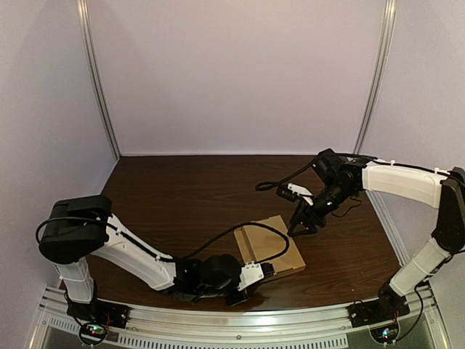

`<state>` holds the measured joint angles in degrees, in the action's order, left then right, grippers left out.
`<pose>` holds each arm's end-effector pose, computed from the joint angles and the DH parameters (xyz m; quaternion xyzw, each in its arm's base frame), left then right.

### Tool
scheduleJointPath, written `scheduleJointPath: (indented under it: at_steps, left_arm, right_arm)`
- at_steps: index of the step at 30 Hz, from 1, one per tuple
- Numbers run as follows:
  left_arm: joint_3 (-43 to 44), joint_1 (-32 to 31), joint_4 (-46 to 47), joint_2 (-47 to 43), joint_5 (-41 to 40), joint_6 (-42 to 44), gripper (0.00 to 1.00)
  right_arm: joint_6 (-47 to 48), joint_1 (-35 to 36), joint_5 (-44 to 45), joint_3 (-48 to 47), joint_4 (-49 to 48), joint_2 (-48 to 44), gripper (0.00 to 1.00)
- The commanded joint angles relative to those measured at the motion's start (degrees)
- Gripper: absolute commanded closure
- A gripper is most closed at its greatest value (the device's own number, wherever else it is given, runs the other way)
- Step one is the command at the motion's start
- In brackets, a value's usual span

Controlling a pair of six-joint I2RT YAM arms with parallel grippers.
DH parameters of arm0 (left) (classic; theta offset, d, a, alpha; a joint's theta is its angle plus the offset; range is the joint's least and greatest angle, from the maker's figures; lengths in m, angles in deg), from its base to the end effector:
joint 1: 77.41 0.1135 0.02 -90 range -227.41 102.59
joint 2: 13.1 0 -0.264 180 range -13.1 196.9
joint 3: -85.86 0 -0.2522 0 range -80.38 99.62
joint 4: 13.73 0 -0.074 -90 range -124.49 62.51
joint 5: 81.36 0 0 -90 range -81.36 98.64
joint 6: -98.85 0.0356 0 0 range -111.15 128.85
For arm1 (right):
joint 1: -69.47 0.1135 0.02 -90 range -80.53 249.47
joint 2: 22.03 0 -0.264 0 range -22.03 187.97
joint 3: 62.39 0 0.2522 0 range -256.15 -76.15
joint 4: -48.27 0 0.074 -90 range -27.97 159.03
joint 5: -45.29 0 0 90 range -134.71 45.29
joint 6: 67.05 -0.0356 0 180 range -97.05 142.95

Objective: Fold the paper box

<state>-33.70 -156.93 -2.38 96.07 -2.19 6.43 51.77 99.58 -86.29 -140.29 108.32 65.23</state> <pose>0.0720 -0.3524 0.1072 0.5234 0.7240 -0.2254 0.3886 0.2404 0.1667 0.2420 -0.5077 0.7697 0.3511 0.1631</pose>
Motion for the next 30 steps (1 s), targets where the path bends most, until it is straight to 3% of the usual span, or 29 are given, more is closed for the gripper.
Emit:
scheduleJointPath:
  at_steps: [1, 7, 30]
  left_arm:
    - [-1.9, 1.0, 1.7, -1.1, 3.1, 1.5, 1.00]
    - [-2.9, 1.3, 3.5, -1.1, 2.2, 1.8, 1.00]
    - [-7.5, 6.6, 12.7, -1.0, 9.3, 0.3, 1.00]
  right_arm:
    - [-0.1, 3.8, -5.3, 0.7, -2.4, 7.0, 0.46]
    - [-0.3, 5.5, -8.3, 0.2, -1.8, 12.7, 0.52]
    - [1.9, 5.6, -2.3, -2.8, 5.6, 21.8, 0.56]
